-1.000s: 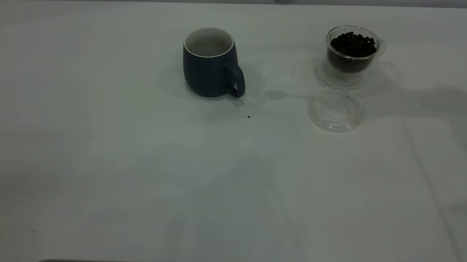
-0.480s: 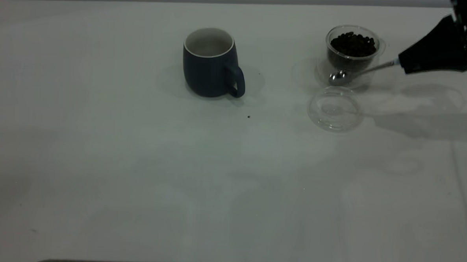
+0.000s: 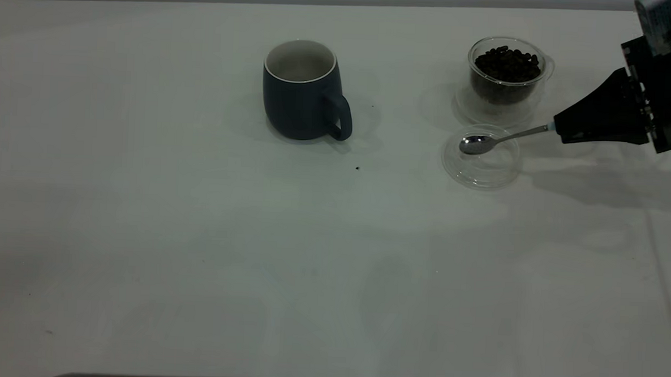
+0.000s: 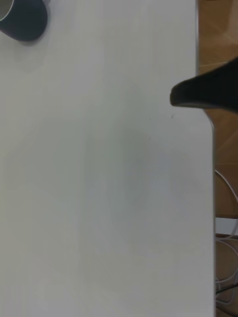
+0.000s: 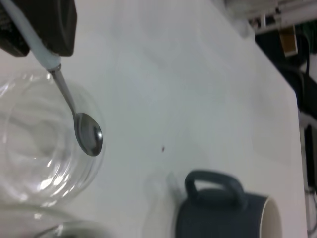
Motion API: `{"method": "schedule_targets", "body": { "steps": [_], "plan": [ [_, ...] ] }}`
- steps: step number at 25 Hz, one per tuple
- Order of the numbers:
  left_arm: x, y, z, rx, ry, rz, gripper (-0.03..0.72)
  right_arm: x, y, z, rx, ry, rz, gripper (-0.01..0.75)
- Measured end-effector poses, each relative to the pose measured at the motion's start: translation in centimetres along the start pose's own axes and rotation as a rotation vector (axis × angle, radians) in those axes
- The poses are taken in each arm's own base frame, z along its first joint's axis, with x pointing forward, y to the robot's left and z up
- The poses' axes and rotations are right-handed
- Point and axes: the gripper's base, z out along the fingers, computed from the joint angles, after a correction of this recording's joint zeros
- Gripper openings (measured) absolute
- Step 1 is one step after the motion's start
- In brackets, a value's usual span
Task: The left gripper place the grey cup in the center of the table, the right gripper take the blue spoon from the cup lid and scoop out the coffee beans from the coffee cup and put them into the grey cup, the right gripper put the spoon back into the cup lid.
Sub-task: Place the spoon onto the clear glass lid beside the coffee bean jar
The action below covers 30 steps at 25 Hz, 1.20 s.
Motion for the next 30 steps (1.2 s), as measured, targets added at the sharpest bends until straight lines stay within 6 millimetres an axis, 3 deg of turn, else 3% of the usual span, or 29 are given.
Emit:
{"method": "schedule_targets", "body": {
  "steps": [8, 22, 26, 30],
  "plan": [
    [0.0, 0.0, 0.0, 0.000, 0.000, 0.001, 0.499, 0.3, -1.7, 1.4, -0.003, -0.027, 0.048, 0.101],
    [0.0, 0.0, 0.0, 0.000, 0.000, 0.001, 0.499, 0.5, -2.1, 2.5, -0.016, -0.039, -0.002, 0.119],
    [0.0, 0.0, 0.0, 0.000, 0.000, 0.001, 0.499, 0.5, -2.3, 2.6, -0.005, -0.043, 0.000, 0.174],
    [0.0, 0.0, 0.0, 0.000, 0.000, 0.001, 0.499, 0.6, -2.7, 2.7, 0.022, -0.047, 0.004, 0.306]
  ]
}}
